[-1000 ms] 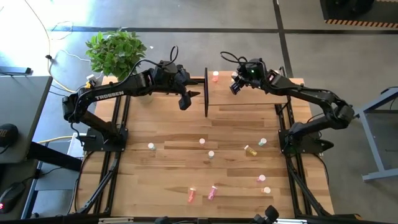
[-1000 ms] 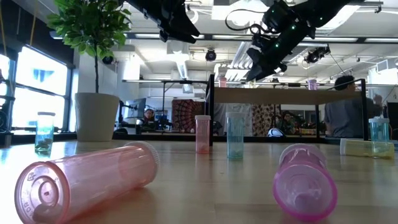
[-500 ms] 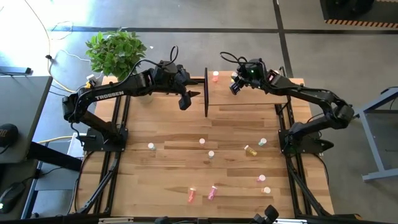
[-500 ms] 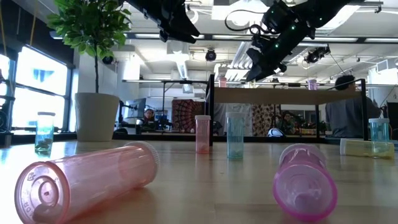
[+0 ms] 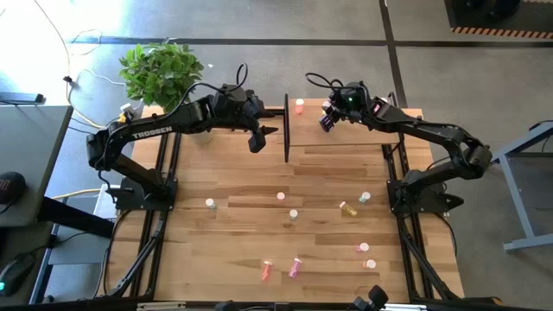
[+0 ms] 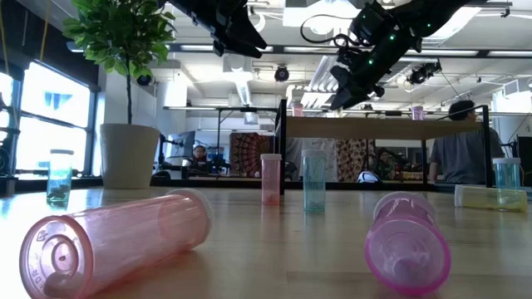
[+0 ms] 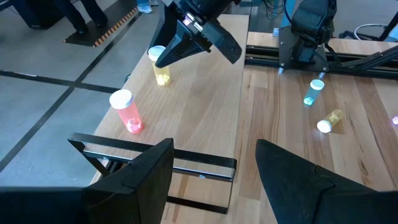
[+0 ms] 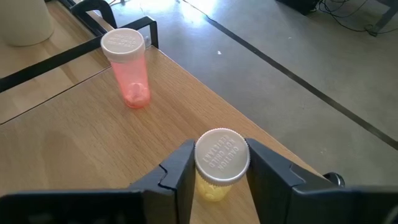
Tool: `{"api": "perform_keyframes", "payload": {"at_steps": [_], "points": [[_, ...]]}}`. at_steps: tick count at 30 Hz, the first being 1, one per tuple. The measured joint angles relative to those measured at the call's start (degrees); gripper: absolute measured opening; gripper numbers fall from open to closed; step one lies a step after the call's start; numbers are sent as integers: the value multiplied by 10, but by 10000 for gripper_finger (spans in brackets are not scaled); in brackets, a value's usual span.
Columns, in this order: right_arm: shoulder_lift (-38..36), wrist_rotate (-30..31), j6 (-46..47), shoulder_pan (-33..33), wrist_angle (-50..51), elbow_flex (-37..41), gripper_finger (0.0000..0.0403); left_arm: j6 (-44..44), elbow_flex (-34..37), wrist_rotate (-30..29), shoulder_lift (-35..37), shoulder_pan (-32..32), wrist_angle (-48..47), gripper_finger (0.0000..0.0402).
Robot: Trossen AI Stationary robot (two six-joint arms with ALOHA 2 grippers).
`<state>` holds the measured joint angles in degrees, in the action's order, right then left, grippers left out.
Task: Pick and place medicine bottles onto shelf by color
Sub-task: Put the top yellow pill bottle on the shelf, then put the top right blue pill bottle on the shelf
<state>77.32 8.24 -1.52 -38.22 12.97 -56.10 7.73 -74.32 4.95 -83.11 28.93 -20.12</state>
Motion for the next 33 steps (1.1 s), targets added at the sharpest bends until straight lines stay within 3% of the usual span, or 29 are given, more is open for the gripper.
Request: {"api": "perform_keyframes", "payload": {"at_steps": [12, 26, 33], "points": [[0, 2, 0, 0, -10, 0, 165, 0, 0, 0, 0, 0, -3, 216], [0, 12, -15, 0, 28, -51, 167, 0, 0, 0, 0, 0, -3, 216], [0, 5, -5, 6, 112, -98, 167, 0, 0, 0, 0, 0, -3, 216]]}}
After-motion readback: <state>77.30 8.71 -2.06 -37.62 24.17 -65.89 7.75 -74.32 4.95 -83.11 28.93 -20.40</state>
